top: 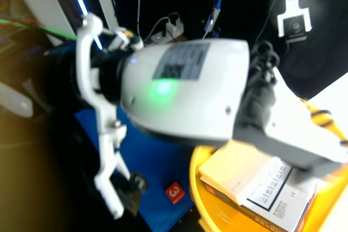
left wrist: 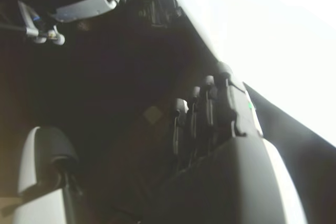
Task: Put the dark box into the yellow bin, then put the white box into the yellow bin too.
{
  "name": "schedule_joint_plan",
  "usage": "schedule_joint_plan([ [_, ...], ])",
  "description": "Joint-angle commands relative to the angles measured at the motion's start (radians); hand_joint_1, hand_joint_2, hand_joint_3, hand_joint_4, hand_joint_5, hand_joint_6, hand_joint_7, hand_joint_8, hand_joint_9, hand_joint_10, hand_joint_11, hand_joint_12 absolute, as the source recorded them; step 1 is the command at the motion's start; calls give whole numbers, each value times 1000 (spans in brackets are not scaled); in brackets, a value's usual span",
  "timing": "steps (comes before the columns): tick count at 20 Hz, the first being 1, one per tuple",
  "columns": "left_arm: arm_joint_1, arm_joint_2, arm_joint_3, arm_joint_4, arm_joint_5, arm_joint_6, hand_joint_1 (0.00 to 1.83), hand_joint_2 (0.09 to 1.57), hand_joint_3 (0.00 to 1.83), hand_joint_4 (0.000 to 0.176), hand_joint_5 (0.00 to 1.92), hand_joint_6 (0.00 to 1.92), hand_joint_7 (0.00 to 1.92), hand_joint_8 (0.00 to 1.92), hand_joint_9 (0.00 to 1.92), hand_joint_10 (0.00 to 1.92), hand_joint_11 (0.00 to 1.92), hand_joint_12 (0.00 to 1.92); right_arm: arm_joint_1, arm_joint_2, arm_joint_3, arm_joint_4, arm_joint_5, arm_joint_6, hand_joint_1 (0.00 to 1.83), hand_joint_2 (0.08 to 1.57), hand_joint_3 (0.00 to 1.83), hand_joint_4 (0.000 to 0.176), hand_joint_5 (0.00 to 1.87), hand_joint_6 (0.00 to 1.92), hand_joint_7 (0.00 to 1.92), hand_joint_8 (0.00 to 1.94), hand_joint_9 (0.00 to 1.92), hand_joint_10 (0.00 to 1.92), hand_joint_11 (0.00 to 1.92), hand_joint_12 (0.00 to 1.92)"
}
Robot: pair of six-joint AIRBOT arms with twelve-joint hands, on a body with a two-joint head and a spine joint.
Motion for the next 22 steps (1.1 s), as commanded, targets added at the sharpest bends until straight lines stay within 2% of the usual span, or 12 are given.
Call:
schedule_joint_plan([
  [1,1,17,-3,-71,-78,8,882,897,0,130,157,11,22,1,21,0,0,0,25,8,-10,2,124,-2,983,917,1,0,931,6,833,0,764,23,253,1068],
  [2,20,30,-10,-88,-76,15,880,885,0,131,194,19,33,7,27,4,0,0,25,18,-28,-8,125,-2,917,912,0,0,900,2,784,0,673,4,203,912],
  [4,43,48,-19,-103,-69,26,874,884,0,62,186,9,63,14,79,21,44,19,25,47,-64,-15,130,-2,965,902,2,0,826,0,733,1,586,0,125,586],
  [7,62,81,-37,-107,-46,33,909,885,0,94,238,23,62,6,59,4,7,3,25,102,-117,-19,157,-2,993,938,0,0,674,0,730,3,612,3,174,480],
  [8,68,104,-52,-107,-36,44,915,890,0,100,233,14,46,3,31,0,0,0,25,119,-136,-19,165,-2,974,918,1,30,472,0,601,0,521,0,225,303],
  [11,77,154,-88,-116,-21,76,915,885,0,94,229,7,78,12,60,10,6,3,41,162,-173,-19,177,-2,923,911,0,68,325,0,498,0,456,0,193,255],
  [12,79,164,-94,-120,-21,78,891,843,0,93,185,1,148,11,101,10,11,6,50,176,-183,-19,177,-2,936,905,1,52,309,0,493,0,461,0,247,200],
  [13,83,171,-98,-122,-22,78,861,843,0,119,153,0,156,7,119,12,14,7,58,193,-201,-19,178,-2,930,907,0,49,285,0,484,0,475,0,295,150],
  [15,100,179,-105,-128,-28,78,880,863,7,109,146,0,126,1,124,12,21,11,65,229,-231,-20,185,-3,932,893,0,61,259,0,438,0,452,0,285,129],
  [16,121,189,-115,-139,-41,79,887,884,12,75,173,10,63,0,79,1,43,22,65,259,-261,-20,200,-3,900,864,0,80,213,0,400,0,393,0,230,97],
  [20,191,235,-168,-171,-88,110,934,896,12,76,162,1,41,0,20,1,0,0,65,337,-332,-20,243,-13,859,874,0,82,180,1,398,0,342,0,211,86],
  [22,219,253,-196,-174,-105,129,863,951,24,64,72,0,0,0,22,7,30,13,58,385,-385,-20,258,-36,845,871,0,132,172,0,289,0,293,0,160,61],
])
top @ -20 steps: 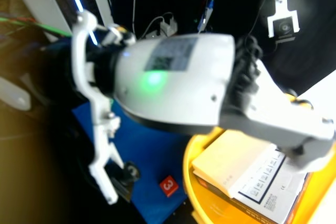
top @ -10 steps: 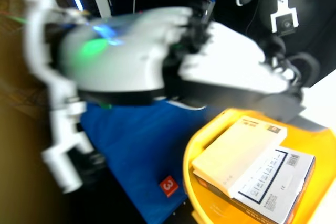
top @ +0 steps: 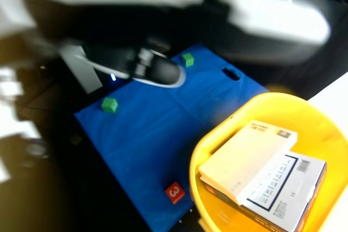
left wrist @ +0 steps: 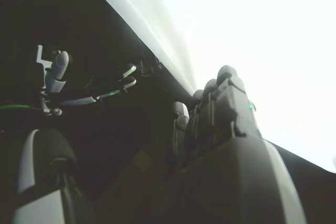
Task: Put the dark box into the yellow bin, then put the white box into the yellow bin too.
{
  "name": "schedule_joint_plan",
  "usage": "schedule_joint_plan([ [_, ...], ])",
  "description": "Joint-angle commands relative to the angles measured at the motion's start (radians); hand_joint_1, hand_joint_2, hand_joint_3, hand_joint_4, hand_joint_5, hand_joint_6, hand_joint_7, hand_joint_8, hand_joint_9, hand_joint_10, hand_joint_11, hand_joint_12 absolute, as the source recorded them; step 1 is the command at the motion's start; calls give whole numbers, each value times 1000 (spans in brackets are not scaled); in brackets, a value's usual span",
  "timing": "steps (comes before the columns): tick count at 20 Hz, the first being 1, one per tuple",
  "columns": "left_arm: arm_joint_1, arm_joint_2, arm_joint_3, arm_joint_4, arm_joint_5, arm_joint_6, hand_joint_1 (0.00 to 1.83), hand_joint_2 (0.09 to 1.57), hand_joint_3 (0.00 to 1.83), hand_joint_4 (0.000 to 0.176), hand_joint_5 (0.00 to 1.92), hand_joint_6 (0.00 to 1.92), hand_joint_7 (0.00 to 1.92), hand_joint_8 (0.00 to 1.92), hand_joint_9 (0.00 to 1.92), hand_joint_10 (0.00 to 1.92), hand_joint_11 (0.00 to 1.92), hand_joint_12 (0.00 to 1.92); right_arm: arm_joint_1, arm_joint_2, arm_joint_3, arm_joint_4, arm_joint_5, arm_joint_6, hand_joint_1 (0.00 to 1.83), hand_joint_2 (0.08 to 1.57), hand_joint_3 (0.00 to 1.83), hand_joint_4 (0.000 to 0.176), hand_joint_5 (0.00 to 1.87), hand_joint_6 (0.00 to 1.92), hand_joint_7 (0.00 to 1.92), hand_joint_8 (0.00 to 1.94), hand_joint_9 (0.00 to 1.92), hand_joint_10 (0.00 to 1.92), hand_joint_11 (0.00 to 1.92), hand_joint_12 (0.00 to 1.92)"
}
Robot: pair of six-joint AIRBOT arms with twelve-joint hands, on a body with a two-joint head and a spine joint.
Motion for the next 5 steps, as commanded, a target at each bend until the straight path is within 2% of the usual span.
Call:
schedule_joint_plan([
  [1,-1,7,-10,-52,-124,0,850,921,7,79,71,2,0,0,11,2,5,2,7,6,-17,5,127,-9,839,870,0,148,181,5,279,0,286,0,149,56],
  [2,15,17,-23,-52,-137,0,825,883,0,92,36,0,34,13,1,0,0,0,0,24,-37,5,132,-9,863,847,0,161,188,6,292,6,255,0,131,47],
  [3,40,31,-39,-52,-153,7,812,879,0,78,16,0,48,15,8,3,0,0,-18,40,-55,5,155,-9,886,823,0,163,199,9,297,7,240,0,111,37],
  [4,64,48,-61,-61,-165,23,841,859,0,39,12,0,32,6,17,6,0,0,-39,53,-71,5,175,-9,903,817,0,140,168,1,275,1,230,0,90,26],
  [5,89,65,-80,-68,-181,37,841,859,0,39,12,0,32,6,17,6,0,0,-53,65,-84,5,193,-9,903,817,0,140,168,1,275,1,230,0,90,26],
])
